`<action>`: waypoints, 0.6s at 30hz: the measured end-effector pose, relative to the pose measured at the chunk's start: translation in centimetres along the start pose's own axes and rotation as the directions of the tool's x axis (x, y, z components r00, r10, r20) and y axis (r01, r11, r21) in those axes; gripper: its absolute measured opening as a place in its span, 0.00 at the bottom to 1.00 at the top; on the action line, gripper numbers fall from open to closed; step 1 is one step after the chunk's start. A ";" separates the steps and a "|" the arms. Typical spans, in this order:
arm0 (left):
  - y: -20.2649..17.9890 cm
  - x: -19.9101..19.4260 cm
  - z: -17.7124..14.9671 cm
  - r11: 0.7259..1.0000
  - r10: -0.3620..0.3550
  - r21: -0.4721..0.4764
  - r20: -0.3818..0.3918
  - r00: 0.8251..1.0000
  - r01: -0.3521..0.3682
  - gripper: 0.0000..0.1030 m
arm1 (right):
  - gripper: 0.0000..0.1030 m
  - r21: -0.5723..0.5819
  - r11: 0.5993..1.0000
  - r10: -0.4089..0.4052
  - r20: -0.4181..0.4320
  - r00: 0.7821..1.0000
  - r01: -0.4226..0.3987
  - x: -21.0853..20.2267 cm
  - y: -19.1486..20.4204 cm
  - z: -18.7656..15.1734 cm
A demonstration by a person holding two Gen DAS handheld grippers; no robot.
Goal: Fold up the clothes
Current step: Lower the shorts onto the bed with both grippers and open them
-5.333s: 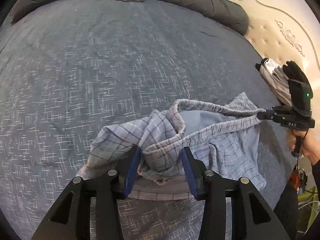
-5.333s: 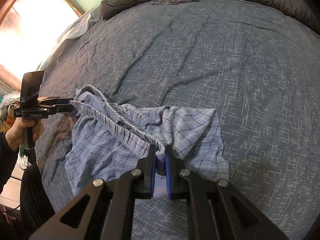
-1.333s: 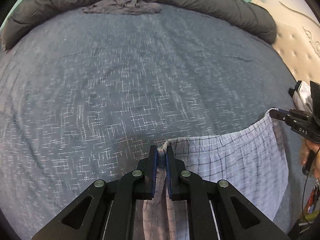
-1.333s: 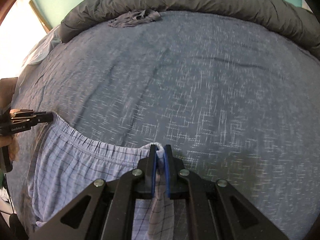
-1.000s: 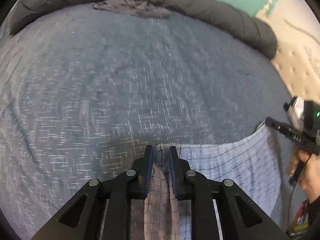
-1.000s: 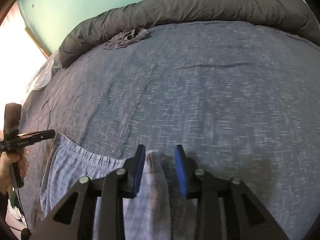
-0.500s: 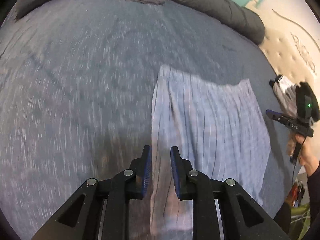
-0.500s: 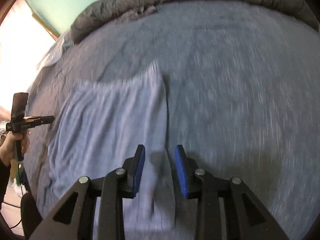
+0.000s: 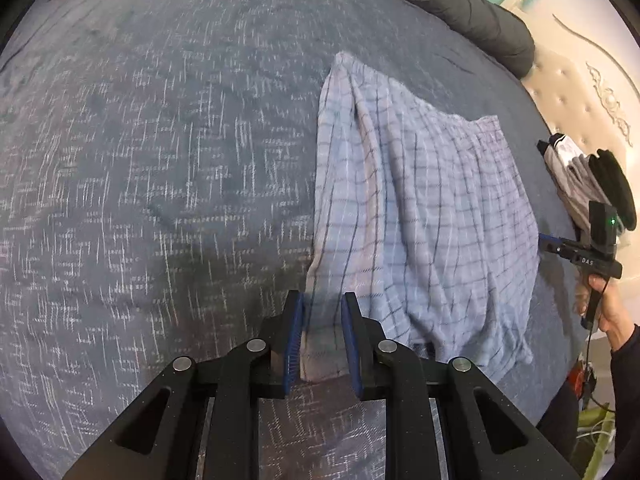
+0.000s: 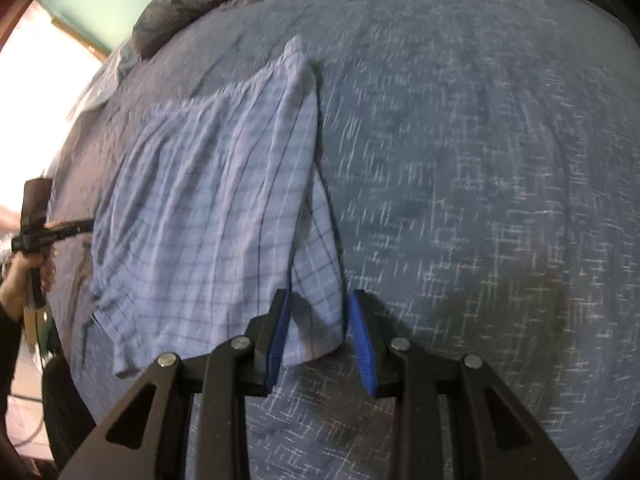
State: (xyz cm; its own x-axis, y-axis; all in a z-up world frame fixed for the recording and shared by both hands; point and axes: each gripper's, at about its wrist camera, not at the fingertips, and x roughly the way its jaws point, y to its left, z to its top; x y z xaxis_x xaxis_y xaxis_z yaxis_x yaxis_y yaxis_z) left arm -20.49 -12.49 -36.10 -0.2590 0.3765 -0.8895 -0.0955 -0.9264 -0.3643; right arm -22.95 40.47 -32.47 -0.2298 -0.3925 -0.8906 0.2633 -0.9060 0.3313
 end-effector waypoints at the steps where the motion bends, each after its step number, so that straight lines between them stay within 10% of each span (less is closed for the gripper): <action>1: 0.0 -0.1 -0.1 1.000 0.002 0.000 0.001 1.000 -0.002 0.12 | 0.20 0.007 1.000 0.000 0.007 1.000 -0.001 -0.1 0.0 0.0; 5: 0.3 -0.8 -0.3 1.000 0.006 -0.003 0.013 1.000 -0.006 0.01 | 0.03 0.033 0.999 0.000 0.049 0.999 -0.002 -1.1 -0.4 0.0; 18: 4.0 -2.7 -0.8 0.992 0.010 -0.127 0.025 1.000 -0.007 0.01 | 0.02 0.195 0.981 -0.022 0.121 0.992 -0.002 -3.4 -5.1 -0.2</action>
State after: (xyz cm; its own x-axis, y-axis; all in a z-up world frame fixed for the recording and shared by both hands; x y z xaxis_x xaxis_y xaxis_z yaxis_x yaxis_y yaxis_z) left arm -19.37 -17.22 -35.39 -0.2843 0.3667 -0.8858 0.0294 -0.9202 -0.3904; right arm -23.33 46.43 -31.15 -0.3473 -0.3885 -0.8535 0.0759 -0.9188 0.3874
